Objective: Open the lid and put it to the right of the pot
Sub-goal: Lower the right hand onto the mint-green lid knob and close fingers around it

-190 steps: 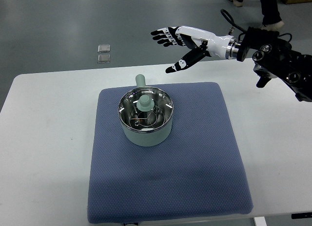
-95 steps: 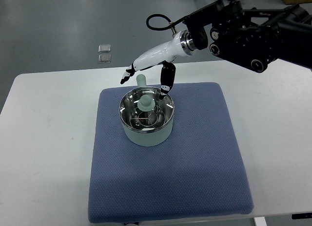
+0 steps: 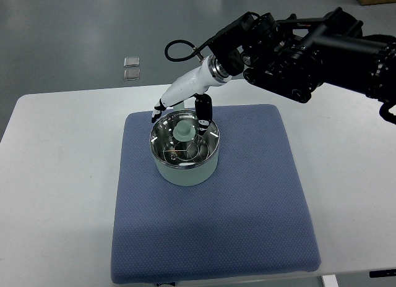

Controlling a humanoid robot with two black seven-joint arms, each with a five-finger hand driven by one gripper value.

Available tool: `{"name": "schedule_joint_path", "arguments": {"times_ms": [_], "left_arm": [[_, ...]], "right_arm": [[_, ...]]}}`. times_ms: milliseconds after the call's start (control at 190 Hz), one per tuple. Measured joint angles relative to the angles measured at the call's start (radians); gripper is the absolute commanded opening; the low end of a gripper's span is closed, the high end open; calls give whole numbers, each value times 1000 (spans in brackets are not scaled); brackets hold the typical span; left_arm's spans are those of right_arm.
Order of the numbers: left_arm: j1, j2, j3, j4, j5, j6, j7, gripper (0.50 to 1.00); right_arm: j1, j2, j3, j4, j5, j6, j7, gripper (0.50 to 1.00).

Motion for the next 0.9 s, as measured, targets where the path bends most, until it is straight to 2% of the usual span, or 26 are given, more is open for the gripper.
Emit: {"name": "schedule_joint_path", "arguments": {"times_ms": [232, 468, 732, 900], "left_arm": [[0, 0, 0, -1, 0, -1, 0, 1000], [0, 0, 0, -1, 0, -1, 0, 1000], [0, 0, 0, -2, 0, -1, 0, 1000], [0, 0, 0, -3, 0, -1, 0, 1000]], "right_arm": [[-13, 1, 0, -3, 0, -10, 0, 809], [-32, 0, 0, -5, 0, -29, -1, 729], [-55, -8, 11, -6, 3, -50, -3, 721], [-67, -16, 18, -6, 14, -67, -3, 686]]}}
